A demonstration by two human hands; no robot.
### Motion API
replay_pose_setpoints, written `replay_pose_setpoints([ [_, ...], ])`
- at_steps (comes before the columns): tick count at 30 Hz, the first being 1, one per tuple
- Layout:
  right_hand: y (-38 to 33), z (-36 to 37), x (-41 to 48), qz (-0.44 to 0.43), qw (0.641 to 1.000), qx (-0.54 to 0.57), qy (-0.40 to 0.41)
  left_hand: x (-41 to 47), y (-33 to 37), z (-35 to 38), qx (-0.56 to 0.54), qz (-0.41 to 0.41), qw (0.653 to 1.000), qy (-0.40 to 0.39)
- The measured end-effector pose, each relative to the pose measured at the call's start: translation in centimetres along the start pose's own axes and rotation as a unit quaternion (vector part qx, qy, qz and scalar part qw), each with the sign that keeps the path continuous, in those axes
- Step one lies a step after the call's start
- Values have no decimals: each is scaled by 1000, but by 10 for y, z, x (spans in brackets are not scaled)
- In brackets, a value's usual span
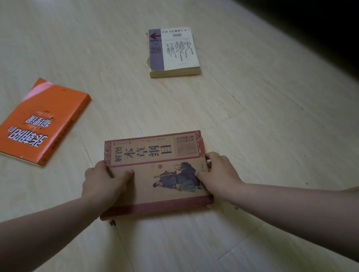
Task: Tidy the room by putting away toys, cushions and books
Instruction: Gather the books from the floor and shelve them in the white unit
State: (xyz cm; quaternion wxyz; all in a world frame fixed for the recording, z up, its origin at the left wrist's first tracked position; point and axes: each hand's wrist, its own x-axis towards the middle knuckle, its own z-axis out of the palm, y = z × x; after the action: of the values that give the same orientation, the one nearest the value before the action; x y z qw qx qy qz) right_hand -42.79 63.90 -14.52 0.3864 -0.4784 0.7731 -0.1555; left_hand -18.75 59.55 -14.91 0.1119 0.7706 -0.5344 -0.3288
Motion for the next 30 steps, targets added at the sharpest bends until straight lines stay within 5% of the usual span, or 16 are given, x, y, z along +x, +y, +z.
replay_pose_setpoints([
  [11, 45, -42, -12, 98, 995, 25, 17, -4, 44, 27, -21, 129, 989, -76],
  [18, 84, -59, -39, 225, 967, 118, -17, 1, 116, 51, 115, 275, 939, -173],
  [21, 89, -83, -36, 207, 976, -10, 69, -14, 128, 69, 149, 315, 933, -89],
  [23, 83, -100, -31, 123, 982, -104, 96, -28, 123, 80, 140, 286, 948, -10],
  [25, 77, -111, -24, 53, 986, -158, 30, -45, 115, 86, 120, 199, 972, 21],
  [28, 76, -112, -10, 42, 986, -149, -54, -71, 105, 86, -3, 20, 1000, -14],
  [30, 74, -109, -8, 48, 987, -139, -63, -89, 102, 88, -109, -76, 989, -69],
])
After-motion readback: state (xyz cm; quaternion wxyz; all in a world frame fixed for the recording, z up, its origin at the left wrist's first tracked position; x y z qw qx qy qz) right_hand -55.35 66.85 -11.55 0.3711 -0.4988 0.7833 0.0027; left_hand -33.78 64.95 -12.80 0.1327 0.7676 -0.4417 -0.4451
